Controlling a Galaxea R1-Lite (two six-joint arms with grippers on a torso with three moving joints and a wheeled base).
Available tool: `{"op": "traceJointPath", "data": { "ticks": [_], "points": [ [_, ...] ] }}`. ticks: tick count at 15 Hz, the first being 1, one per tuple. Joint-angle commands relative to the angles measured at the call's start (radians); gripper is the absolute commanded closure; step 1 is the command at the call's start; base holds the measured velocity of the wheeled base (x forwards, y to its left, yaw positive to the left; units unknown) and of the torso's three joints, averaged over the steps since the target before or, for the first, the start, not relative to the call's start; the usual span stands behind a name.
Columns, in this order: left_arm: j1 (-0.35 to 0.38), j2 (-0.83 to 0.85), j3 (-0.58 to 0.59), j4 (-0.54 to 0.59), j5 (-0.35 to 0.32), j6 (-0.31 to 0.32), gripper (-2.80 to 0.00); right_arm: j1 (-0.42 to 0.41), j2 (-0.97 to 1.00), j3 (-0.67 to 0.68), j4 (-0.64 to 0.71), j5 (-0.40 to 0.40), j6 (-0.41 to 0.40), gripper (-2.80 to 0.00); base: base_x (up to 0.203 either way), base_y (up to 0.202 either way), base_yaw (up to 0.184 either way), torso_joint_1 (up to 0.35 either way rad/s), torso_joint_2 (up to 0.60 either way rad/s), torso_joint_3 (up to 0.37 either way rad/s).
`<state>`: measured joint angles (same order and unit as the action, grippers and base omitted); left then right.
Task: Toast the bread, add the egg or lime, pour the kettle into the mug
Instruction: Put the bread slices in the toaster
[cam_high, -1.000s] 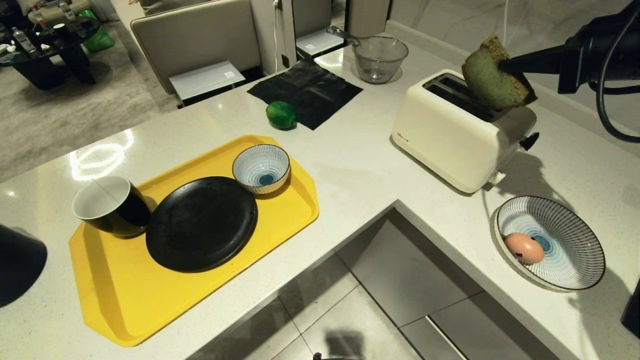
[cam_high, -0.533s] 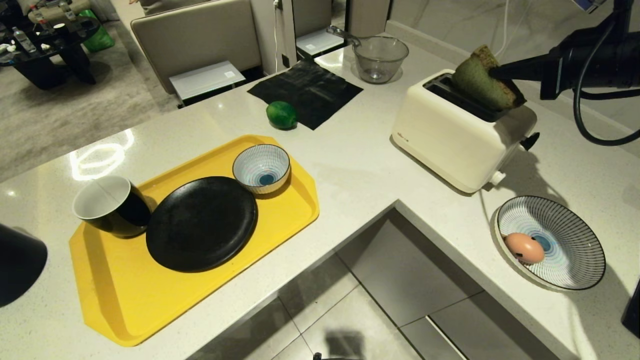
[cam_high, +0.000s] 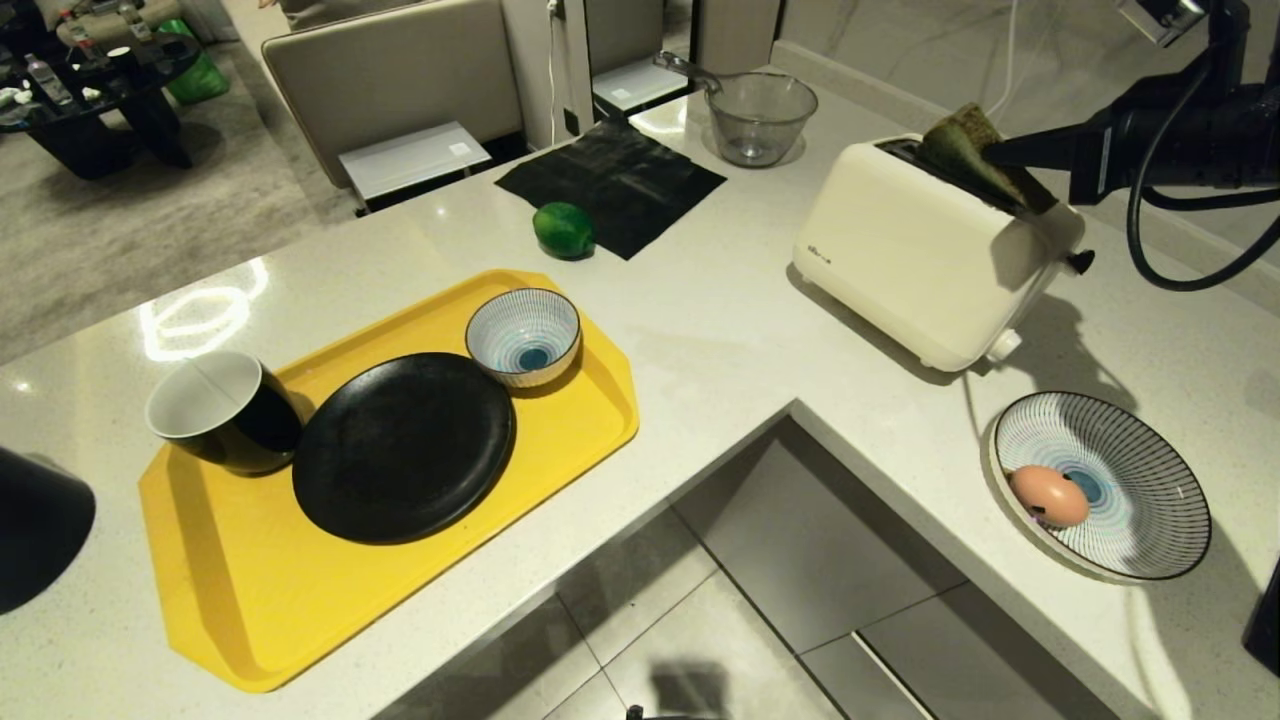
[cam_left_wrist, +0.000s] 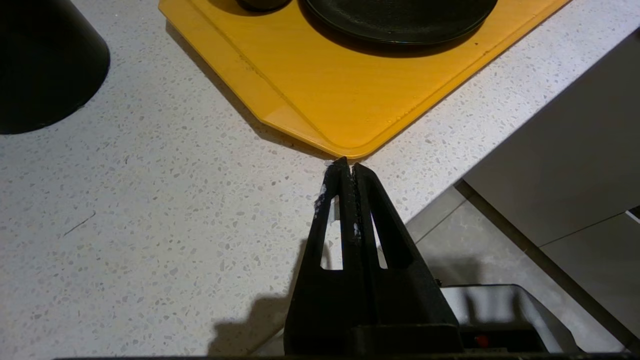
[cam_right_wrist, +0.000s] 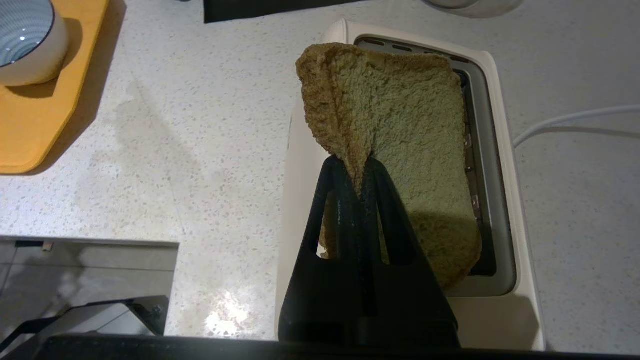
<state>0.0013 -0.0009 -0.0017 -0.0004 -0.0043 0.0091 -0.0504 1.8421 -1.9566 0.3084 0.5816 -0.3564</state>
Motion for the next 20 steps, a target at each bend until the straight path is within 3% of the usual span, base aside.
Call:
{"op": "traceJointPath", "data": {
  "ticks": [1, 20],
  "points": [
    [0.0, 0.001, 0.0, -0.001, 0.0, 0.0, 0.0, -0.002, 0.01, 0.0, -0.017, -0.037, 0.003, 0.0, 0.0, 0.0, 0.0, 0.0, 0.0, 0.0],
    [0.0, 0.001, 0.0, -0.001, 0.0, 0.0, 0.0, 0.018, -0.107, 0.146, -0.031, -0.025, 0.026, 0.0, 0.0, 0.0, 0.0, 0.0, 0.0, 0.0]
  ]
}}
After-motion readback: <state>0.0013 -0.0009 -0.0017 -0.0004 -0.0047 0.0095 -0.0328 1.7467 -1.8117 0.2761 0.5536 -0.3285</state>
